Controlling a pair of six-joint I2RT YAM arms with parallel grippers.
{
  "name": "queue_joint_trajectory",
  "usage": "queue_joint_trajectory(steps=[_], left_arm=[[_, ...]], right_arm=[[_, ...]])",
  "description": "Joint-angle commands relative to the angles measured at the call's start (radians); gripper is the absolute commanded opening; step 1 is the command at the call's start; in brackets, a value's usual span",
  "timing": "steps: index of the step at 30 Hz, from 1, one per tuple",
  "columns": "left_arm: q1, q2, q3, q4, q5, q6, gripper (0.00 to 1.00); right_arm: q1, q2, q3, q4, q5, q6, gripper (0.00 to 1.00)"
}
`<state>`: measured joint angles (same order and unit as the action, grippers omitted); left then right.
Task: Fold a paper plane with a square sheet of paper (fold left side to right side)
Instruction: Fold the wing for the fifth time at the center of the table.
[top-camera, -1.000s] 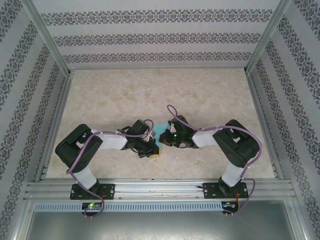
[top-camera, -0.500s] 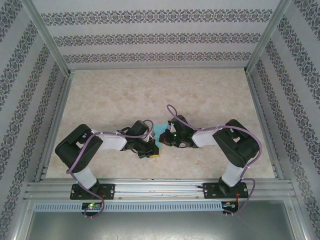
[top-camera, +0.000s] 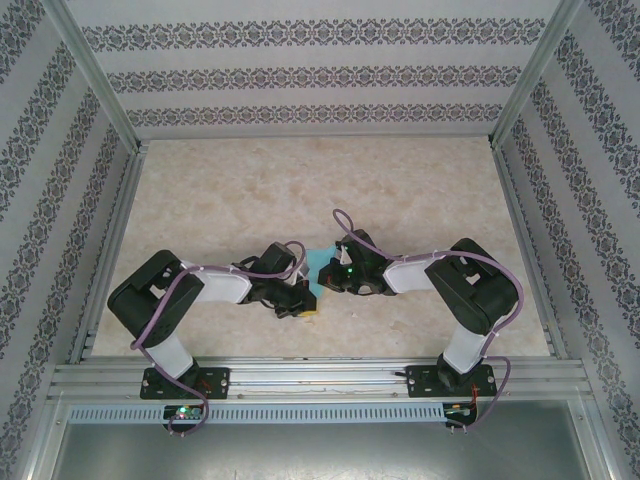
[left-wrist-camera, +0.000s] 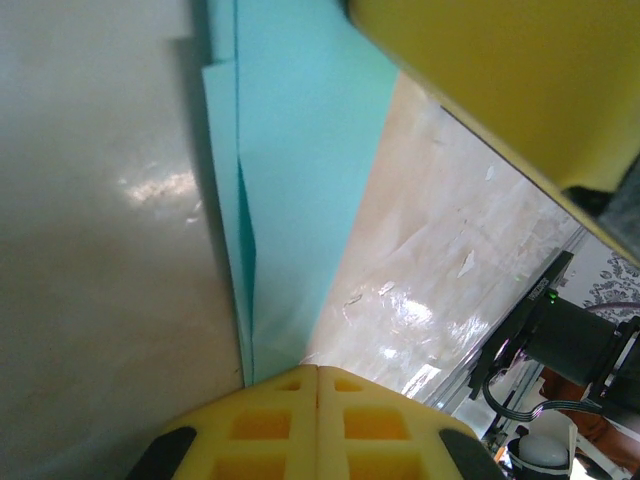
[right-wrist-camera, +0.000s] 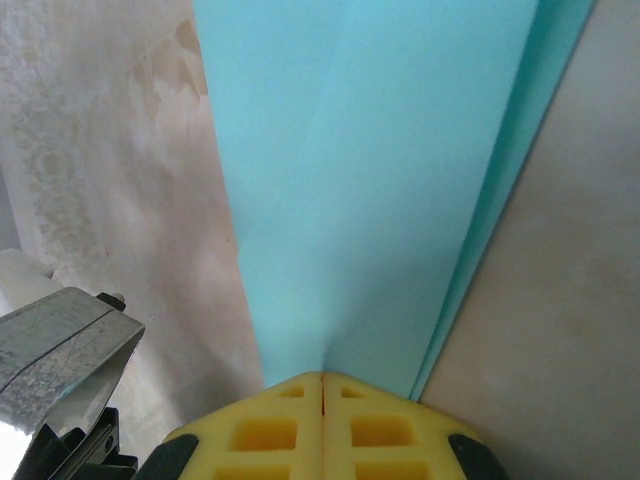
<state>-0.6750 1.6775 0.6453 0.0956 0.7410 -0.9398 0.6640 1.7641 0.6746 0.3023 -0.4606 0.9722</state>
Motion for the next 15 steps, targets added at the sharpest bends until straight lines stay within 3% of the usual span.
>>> queue_joint_trajectory(steps=[1, 15], left_arm=[[-0.017, -0.017, -0.044, -0.085, 0.009, 0.004, 0.00], [-0.032, -0.073, -0.086, -0.083, 0.026, 0.010, 0.00]], right_arm=[[0.034, 0.135, -0.041, -0.172, 0.126, -0.030, 0.00], [0.034, 0.143, -0.032, -0.181, 0.125, -0.035, 0.00]])
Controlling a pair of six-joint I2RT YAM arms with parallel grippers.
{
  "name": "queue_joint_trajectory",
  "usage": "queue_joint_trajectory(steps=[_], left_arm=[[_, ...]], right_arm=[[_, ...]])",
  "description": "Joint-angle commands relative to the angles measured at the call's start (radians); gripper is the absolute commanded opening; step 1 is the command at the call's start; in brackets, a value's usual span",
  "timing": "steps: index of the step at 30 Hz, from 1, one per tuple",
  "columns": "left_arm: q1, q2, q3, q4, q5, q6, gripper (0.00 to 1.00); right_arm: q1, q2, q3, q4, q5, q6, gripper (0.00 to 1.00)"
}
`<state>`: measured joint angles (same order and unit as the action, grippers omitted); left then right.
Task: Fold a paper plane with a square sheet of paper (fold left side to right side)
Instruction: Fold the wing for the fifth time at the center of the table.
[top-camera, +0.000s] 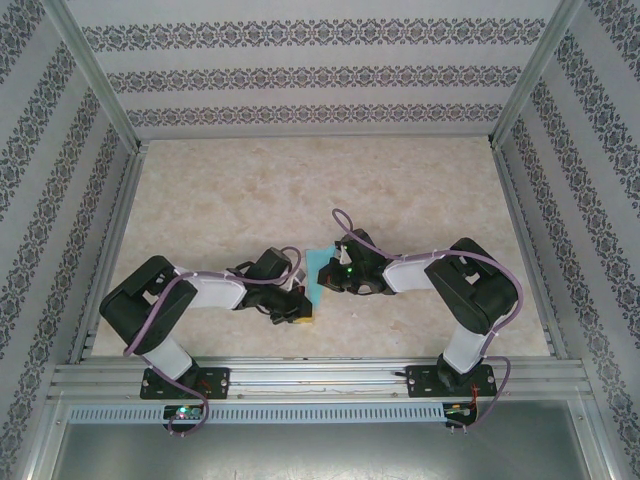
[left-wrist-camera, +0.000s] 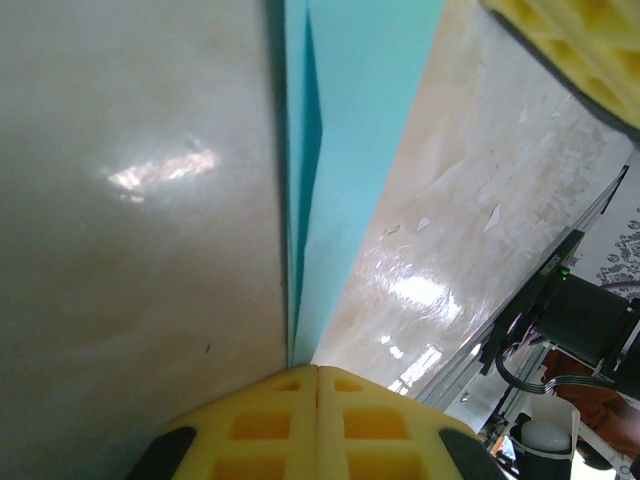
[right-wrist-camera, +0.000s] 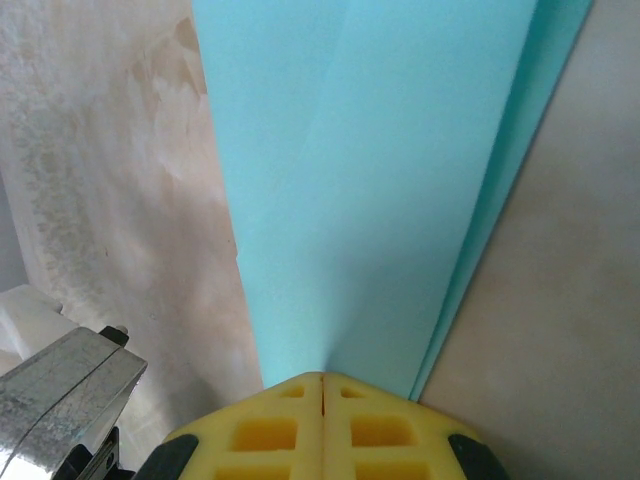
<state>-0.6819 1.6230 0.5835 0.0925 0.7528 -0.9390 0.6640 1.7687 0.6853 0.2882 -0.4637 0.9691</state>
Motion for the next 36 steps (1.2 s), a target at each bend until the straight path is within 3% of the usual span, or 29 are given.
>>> queue_joint_trajectory(steps=[1, 8, 12, 17, 27, 36], left_arm=[[-0.025, -0.028, -0.024, -0.080, 0.013, 0.009, 0.00], [-0.003, -0.173, 0.024, -0.175, -0.050, 0.035, 0.00], [0.020, -0.208, 0.047, -0.174, -0.031, 0.033, 0.00], [0.020, -0.119, 0.096, -0.124, 0.006, 0.040, 0.00], [0.031, 0.053, 0.173, -0.087, -0.022, 0.098, 0.00], [0.035, 0.113, 0.133, -0.093, -0.047, 0.108, 0.00]], right_arm=[[0.034, 0.137, -0.043, -0.167, 0.127, -0.031, 0.00], [0.034, 0.131, -0.043, -0.167, 0.126, -0.029, 0.00], [0.034, 0.129, -0.043, -0.165, 0.126, -0.027, 0.00], [0.034, 0.129, -0.043, -0.162, 0.128, -0.023, 0.00], [0.035, 0.123, -0.046, -0.158, 0.128, -0.018, 0.00], [0.036, 0.081, -0.029, -0.152, 0.116, -0.016, 0.00]])
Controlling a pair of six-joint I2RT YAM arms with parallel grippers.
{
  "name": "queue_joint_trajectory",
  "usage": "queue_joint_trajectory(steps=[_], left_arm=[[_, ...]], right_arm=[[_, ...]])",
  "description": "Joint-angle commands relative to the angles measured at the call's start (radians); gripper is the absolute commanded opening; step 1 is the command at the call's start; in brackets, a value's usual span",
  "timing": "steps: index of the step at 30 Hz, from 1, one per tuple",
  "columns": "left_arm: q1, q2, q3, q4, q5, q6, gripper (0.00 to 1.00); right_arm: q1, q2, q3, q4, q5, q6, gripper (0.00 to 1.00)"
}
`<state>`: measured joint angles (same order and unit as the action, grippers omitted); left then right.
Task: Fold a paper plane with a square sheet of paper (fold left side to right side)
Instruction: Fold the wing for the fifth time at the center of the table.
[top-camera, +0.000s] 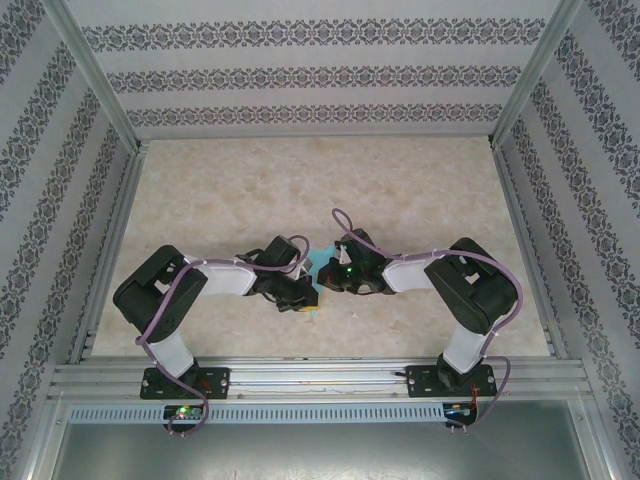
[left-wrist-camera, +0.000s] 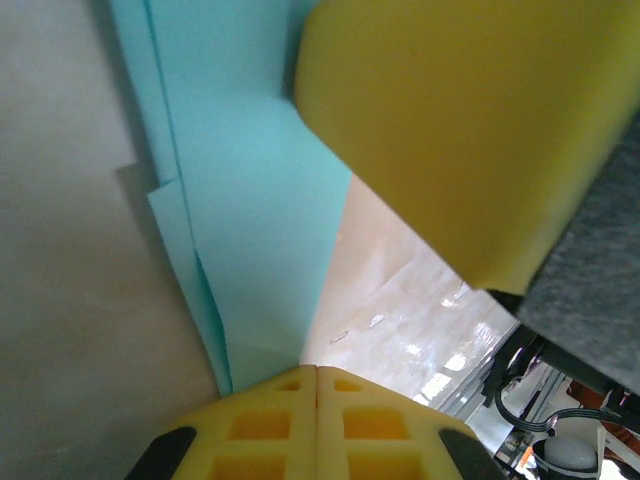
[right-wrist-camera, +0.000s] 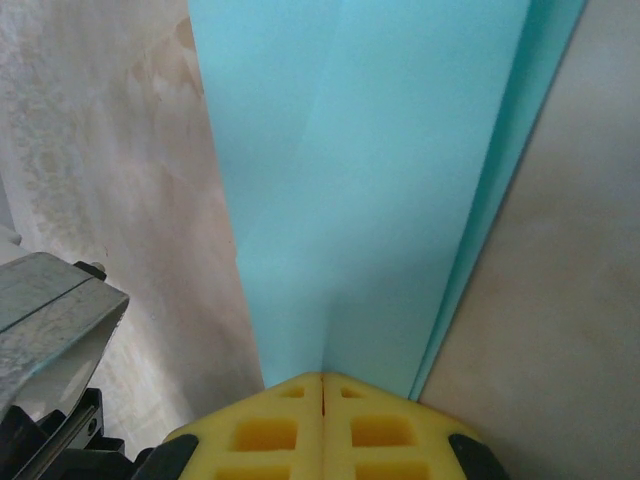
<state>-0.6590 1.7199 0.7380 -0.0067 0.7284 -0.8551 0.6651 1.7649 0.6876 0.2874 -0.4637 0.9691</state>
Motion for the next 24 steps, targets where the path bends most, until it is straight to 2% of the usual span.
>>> queue_joint_trajectory(steps=[1, 13, 24], left_arm=[[0.012, 0.018, -0.028, -0.001, -0.031, 0.027, 0.00], [0.012, 0.032, -0.065, -0.031, -0.060, 0.044, 0.00], [0.012, 0.032, -0.069, -0.024, -0.058, 0.041, 0.00]], right_arm=[[0.034, 0.074, -0.023, -0.149, 0.111, -0.018, 0.00], [-0.035, -0.036, 0.081, -0.142, 0.047, -0.059, 0.00], [-0.105, 0.029, 0.177, -0.139, 0.004, -0.114, 0.00]])
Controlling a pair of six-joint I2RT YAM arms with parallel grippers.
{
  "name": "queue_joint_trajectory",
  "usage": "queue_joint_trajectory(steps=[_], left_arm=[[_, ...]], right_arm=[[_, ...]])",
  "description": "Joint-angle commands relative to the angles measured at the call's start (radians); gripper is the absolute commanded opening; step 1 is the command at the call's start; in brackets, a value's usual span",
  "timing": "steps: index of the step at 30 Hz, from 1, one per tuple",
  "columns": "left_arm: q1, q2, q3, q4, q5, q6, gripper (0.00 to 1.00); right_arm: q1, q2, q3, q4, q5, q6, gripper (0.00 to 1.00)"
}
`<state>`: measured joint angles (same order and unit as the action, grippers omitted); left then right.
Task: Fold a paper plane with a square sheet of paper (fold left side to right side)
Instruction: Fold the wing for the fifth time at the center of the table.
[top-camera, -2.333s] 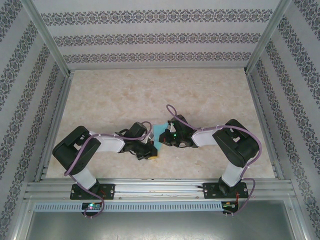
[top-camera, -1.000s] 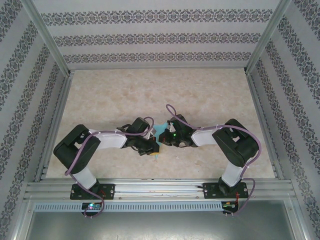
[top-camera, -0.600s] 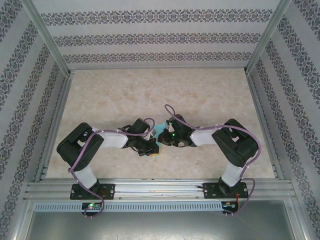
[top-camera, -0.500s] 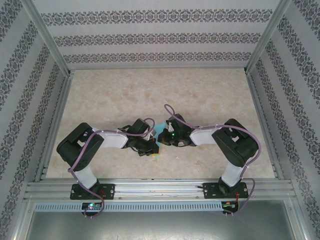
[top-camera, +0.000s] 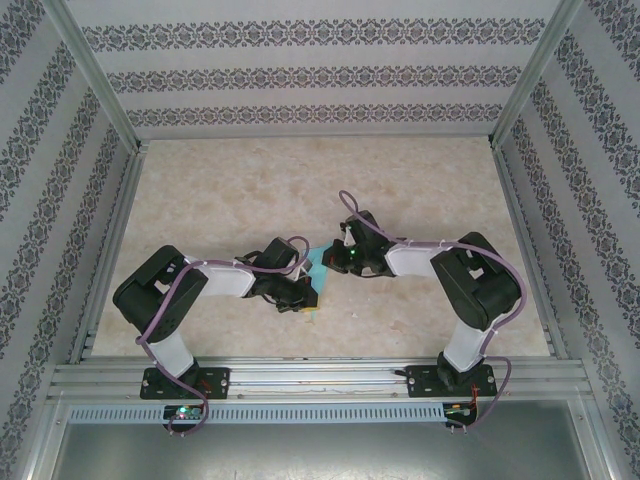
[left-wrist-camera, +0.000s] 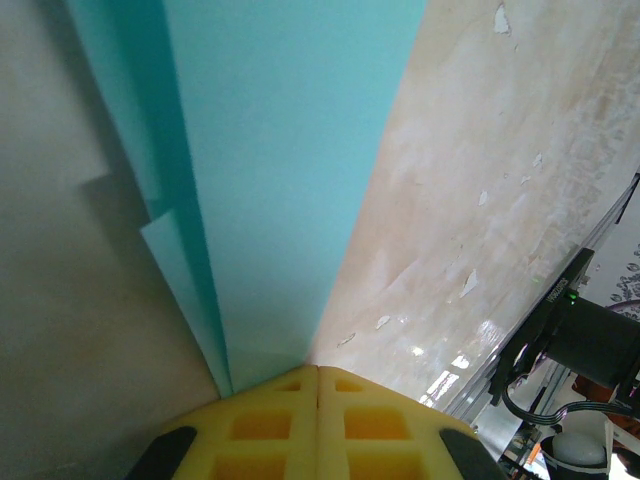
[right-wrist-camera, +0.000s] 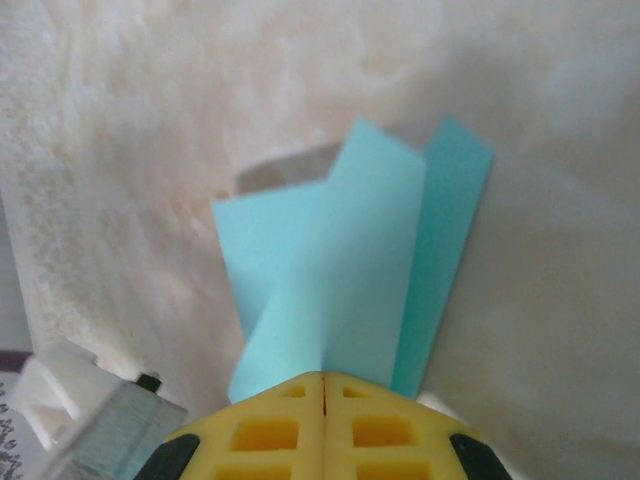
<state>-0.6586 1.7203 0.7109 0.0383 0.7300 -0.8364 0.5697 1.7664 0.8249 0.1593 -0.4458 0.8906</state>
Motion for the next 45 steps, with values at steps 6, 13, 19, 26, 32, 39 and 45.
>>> queue_joint_trajectory(steps=[6, 13, 19, 26, 32, 39, 45], left_arm=[[0.011, 0.029, -0.042, -0.067, -0.058, 0.021, 0.00], [0.011, 0.007, -0.036, -0.058, -0.041, 0.012, 0.00], [0.011, -0.062, 0.029, -0.103, -0.010, 0.009, 0.00], [0.018, -0.068, 0.143, -0.156, 0.021, 0.031, 0.00], [0.033, 0.007, 0.204, -0.169, 0.012, 0.065, 0.00], [0.037, 0.082, 0.248, -0.173, 0.017, 0.093, 0.00], [0.037, 0.126, 0.241, -0.161, 0.023, 0.101, 0.00]], right_arm=[[-0.014, 0.067, 0.079, -0.021, -0.021, -0.047, 0.00], [-0.027, 0.119, 0.056, -0.037, 0.005, -0.047, 0.00], [-0.040, 0.152, 0.021, -0.053, -0.005, -0.038, 0.00], [-0.040, 0.138, -0.010, -0.058, -0.006, -0.036, 0.00], [-0.036, 0.130, -0.010, -0.066, -0.007, -0.033, 0.00], [-0.034, 0.119, -0.010, -0.078, 0.005, -0.035, 0.00], [-0.033, 0.122, -0.009, -0.089, 0.014, -0.042, 0.00]])
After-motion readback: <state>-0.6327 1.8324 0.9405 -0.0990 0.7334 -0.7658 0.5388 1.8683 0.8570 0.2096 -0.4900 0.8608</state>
